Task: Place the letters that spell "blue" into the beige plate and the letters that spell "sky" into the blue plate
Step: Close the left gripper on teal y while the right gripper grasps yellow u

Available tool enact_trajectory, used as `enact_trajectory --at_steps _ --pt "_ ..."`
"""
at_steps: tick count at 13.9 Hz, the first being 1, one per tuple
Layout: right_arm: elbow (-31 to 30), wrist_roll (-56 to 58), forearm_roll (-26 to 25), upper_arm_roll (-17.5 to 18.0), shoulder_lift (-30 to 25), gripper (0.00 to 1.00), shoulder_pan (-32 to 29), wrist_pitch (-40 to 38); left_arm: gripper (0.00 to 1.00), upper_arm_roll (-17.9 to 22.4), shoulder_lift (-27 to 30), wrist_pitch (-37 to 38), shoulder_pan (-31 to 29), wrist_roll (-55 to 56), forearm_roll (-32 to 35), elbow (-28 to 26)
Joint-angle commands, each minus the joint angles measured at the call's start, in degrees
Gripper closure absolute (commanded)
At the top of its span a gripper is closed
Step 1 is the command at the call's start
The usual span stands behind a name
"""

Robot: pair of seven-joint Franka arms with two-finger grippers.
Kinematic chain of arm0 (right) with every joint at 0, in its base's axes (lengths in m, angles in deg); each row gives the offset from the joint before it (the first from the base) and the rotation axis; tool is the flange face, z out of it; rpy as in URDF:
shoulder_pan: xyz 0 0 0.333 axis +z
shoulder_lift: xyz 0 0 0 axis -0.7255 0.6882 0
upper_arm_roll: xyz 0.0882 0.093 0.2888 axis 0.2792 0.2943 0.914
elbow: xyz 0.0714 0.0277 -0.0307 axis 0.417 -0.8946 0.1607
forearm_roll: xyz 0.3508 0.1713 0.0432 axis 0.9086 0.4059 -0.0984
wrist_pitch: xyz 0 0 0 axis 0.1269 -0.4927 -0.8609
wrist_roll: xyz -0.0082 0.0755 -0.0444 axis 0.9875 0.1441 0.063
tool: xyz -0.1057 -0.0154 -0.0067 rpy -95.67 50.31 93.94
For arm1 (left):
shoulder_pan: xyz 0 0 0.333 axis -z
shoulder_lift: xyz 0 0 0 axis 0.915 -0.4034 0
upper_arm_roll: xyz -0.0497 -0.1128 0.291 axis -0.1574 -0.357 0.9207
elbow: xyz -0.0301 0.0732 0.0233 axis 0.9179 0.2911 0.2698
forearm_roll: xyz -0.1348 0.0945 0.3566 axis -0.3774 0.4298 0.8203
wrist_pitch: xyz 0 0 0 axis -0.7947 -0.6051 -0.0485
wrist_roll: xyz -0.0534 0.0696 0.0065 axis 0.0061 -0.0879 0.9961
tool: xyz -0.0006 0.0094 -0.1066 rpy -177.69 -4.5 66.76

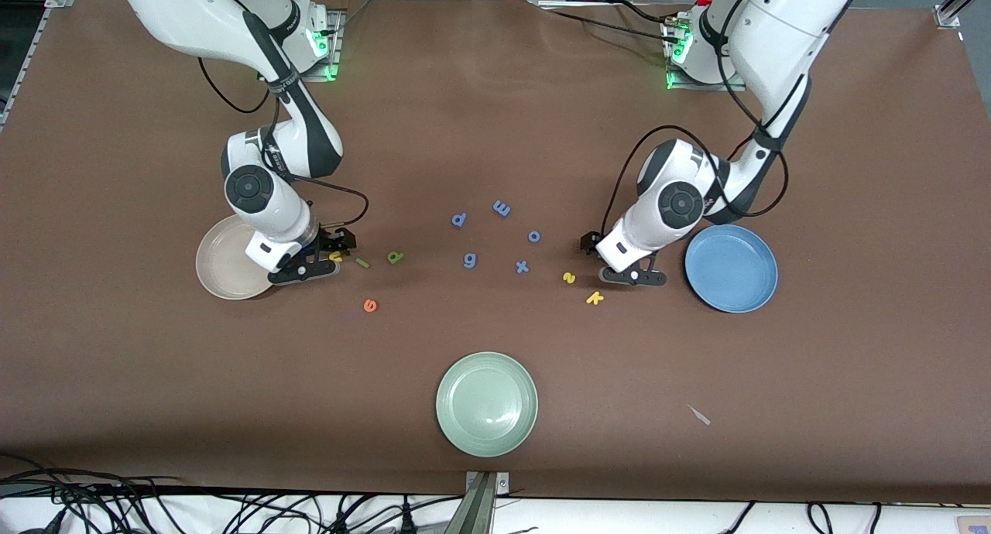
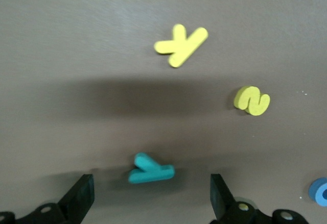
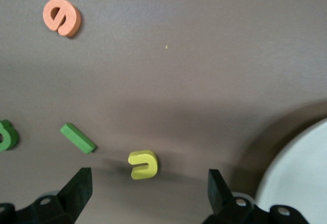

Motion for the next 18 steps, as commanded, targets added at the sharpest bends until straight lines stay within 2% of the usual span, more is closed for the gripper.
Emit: enact_trajectory --at_steps 1,2,3,5,7,9,11,12,16,18 --pt "-0.9 -0.3 0.6 0.5 0.7 0.01 0.0 1.9 0.00 0.2 -0.2 -0.4 0.3 -1.6 -1.0 1.1" --pt "-0.8 -0.3 0.6 0.5 0.9 0.04 0.0 2.0 0.00 0.2 -0.2 -0.4 0.3 -2.1 -0.9 1.1" --pt "-0.8 -0.3 0.6 0.5 1.1 0.07 0.0 2.0 0.05 0.2 -0.4 -0.4 0.3 -2.2 -0.9 1.1" --pt "-0.7 -0.2 0.6 0.6 1.5 0.20 0.0 2.1 0.28 0.2 -0.4 -0.4 0.3 -2.3 -0.6 1.1" --pt "-0.4 -0.2 0.5 0.6 1.6 0.38 0.0 2.1 0.44 0.2 -1.0 -0.5 0.3 -2.3 -0.5 1.1" --pt "-0.1 -0.3 0.5 0.6 2.0 0.39 -0.1 2.2 0.64 0.2 -1.2 -0.8 0.6 -2.5 -0.3 1.0" --pt "-0.1 -0.3 0.5 0.7 2.1 0.47 -0.1 2.6 0.89 0.2 -0.8 -0.7 0.5 -2.5 2.2 1.0" --pt "-0.1 -0.3 0.5 0.7 2.3 0.52 -0.1 2.7 0.96 0.2 -0.5 -0.5 0.3 -2.5 2.8 1.0" --pt "0.0 -0.3 0.6 1.0 3.2 0.52 -0.1 4.7 0.98 0.2 5.3 3.3 -3.2 -3.1 2.9 0.1" --pt "0.0 -0.4 0.7 1.2 3.2 0.61 -0.1 4.7 0.98 0.2 9.1 8.2 -7.3 -10.2 2.6 -0.1"
